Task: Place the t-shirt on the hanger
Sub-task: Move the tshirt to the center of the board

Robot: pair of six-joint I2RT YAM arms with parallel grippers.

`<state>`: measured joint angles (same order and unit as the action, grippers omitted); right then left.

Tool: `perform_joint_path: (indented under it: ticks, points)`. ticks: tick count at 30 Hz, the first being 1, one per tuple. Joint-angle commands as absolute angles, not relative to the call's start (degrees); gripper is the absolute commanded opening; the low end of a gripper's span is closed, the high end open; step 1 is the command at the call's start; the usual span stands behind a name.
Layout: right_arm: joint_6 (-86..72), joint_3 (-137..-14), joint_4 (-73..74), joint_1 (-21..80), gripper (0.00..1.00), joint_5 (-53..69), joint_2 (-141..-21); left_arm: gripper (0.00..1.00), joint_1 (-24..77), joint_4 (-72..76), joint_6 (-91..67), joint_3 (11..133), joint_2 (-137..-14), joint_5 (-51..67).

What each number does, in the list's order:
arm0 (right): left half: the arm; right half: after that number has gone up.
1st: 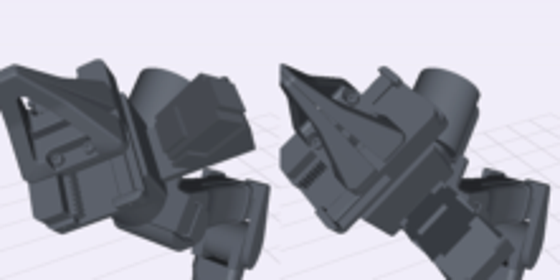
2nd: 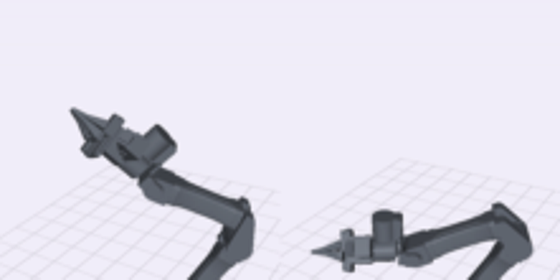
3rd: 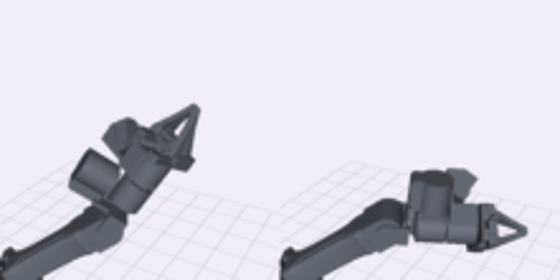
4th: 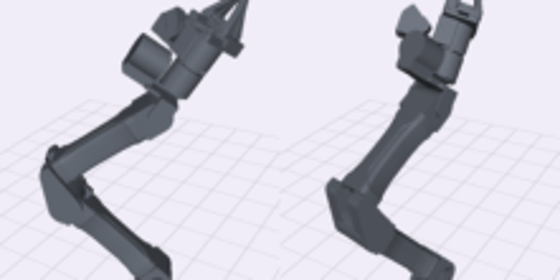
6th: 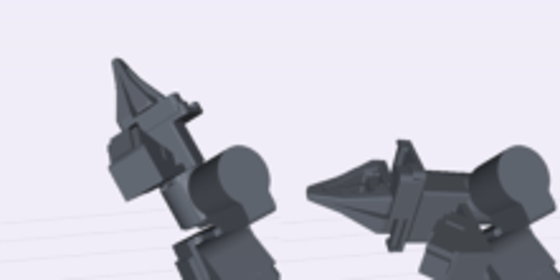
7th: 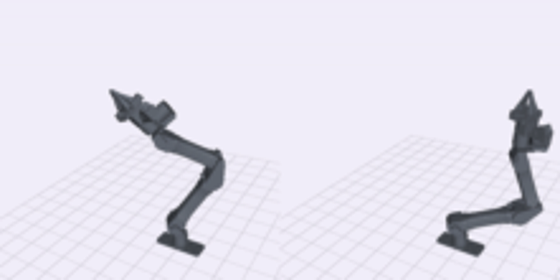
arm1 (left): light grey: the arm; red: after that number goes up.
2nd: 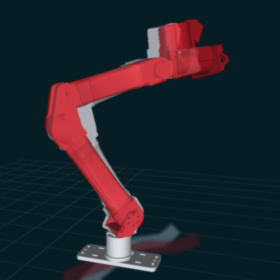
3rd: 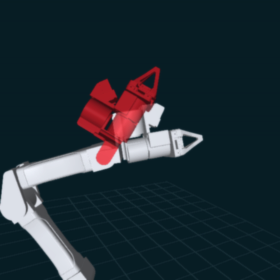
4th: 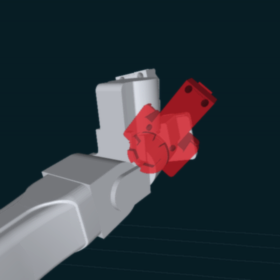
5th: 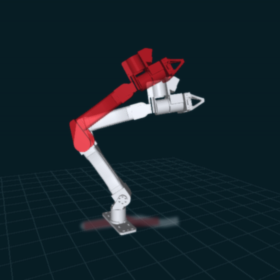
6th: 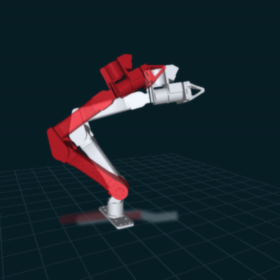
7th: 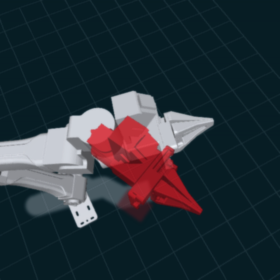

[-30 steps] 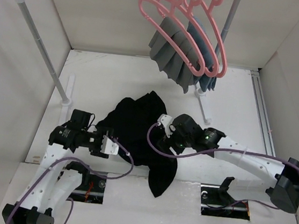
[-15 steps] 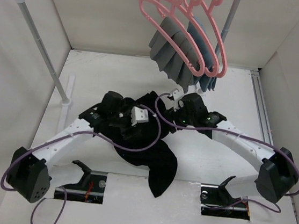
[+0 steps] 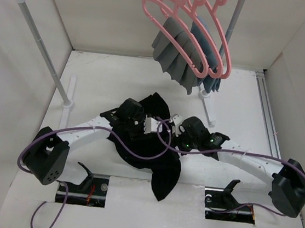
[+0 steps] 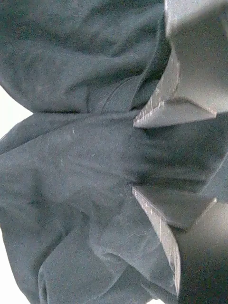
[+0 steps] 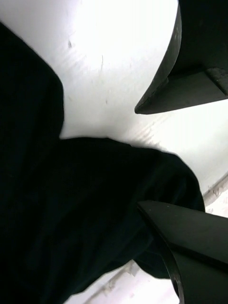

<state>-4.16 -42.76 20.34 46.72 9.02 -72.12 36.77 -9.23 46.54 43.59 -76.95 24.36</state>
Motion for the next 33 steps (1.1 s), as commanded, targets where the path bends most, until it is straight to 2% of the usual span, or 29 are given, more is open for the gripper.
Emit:
perform_joint_path:
  ticks: [1, 2, 3, 6, 7, 9, 10, 11, 14, 21, 27, 33]
  points:
    - [-6.2, -41.6, 15.0, 48.3, 0.79, 9.4, -70.3, 0.46, 37.1, -12.5, 51.0, 43.9, -76.2, 24.7]
    - [-6.2, -41.6, 15.0, 48.8, 0.79, 9.4, -70.9, 0.41, 37.1, -12.5, 51.0, 43.9, -76.2, 25.3]
    - [-6.2, -41.6, 14.2, 48.8, 0.79, 9.4, -72.8, 0.29, 37.1, -12.5, 50.0, 43.9, -76.2, 26.1]
    - [-4.5, -42.4, 13.4, 49.3, 0.79, 10.3, -77.3, 0.07, 37.1, -11.3, 48.3, 43.3, -75.7, 26.6]
    - [-3.3, -43.5, 13.4, 49.3, 0.76, 11.1, -80.5, 0.00, 37.1, -10.4, 46.5, 42.8, -75.2, 25.7]
    - [-2.2, -44.0, 12.8, 49.8, 0.67, 11.8, -83.0, 0.00, 37.1, -9.8, 45.0, 42.8, -74.5, 24.3]
    - [-2.2, -44.0, 11.0, 49.8, 0.60, 12.3, -84.8, 0.00, 37.1, -9.8, 44.1, 42.8, -74.5, 23.5]
    - [-1.3, -43.5, 10.0, 49.8, 0.38, 12.8, -84.8, 0.00, 35.9, -9.1, 42.9, 43.8, -74.0, 23.5]
    - [-2.2, -43.0, 8.9, 49.8, 0.00, 12.1, -85.5, 0.00, 28.8, -9.1, 37.0, 48.8, -74.0, 25.8]
    - [-10.2, -37.4, 13.2, 46.8, 0.00, 3.3, -74.2, 0.00, 16.7, -17.2, 34.1, 57.0, -70.3, 30.1]
    - [-12.9, -35.4, 22.1, 44.7, 0.00, -4.6, -65.6, 0.00, 7.8, -22.5, 33.0, 56.4, -65.2, 28.6]
    - [-13.4, -36.2, 25.0, 44.7, 0.00, -6.5, -63.5, 0.00, 7.3, -33.8, 42.8, 50.5, -61.8, 25.9]
